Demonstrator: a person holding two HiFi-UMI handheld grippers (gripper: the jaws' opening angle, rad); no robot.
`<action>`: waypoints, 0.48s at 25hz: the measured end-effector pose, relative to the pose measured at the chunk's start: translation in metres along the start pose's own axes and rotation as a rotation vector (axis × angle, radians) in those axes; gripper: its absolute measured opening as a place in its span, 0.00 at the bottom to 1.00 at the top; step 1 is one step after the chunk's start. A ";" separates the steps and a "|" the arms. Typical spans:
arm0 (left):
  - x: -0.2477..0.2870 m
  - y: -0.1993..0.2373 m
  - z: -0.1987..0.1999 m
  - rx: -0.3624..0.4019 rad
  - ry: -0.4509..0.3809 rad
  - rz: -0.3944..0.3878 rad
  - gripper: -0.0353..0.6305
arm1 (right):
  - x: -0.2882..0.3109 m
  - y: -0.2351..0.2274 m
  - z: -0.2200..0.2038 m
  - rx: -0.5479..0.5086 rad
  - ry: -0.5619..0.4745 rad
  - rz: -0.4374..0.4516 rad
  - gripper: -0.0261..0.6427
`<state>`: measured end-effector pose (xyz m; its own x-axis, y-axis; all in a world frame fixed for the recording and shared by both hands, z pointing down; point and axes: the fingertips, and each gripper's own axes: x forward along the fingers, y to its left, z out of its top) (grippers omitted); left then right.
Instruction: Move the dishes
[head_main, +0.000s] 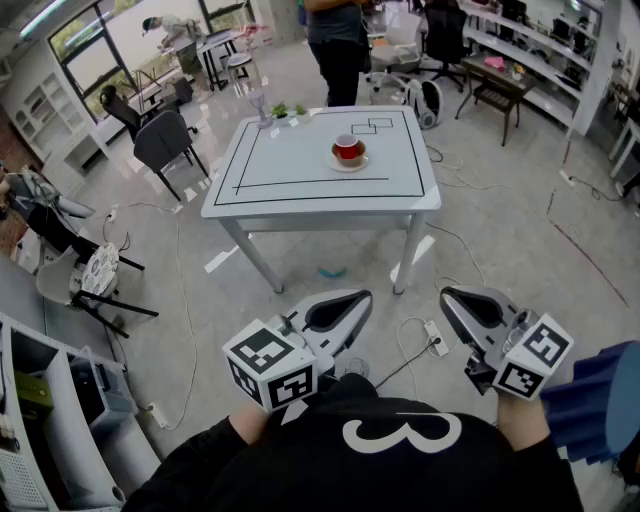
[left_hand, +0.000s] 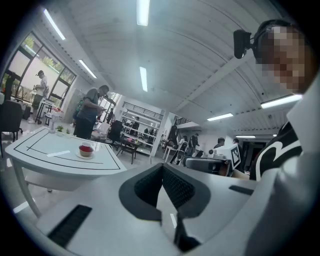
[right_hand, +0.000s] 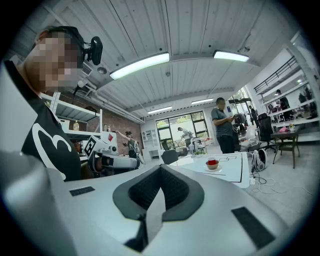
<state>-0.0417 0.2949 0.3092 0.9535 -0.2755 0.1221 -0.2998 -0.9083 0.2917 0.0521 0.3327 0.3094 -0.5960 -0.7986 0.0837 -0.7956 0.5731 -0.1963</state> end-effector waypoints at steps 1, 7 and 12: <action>0.001 0.000 0.000 0.002 0.001 -0.001 0.06 | 0.000 -0.001 0.000 -0.002 -0.001 -0.001 0.05; 0.003 -0.003 0.001 0.011 0.008 0.003 0.06 | -0.004 0.000 0.001 -0.010 -0.004 0.000 0.05; 0.007 -0.006 0.000 0.021 0.014 0.005 0.06 | -0.006 -0.003 -0.001 0.022 -0.003 0.000 0.05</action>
<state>-0.0335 0.2984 0.3081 0.9515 -0.2757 0.1368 -0.3037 -0.9133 0.2714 0.0580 0.3362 0.3103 -0.5952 -0.7996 0.0804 -0.7933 0.5686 -0.2176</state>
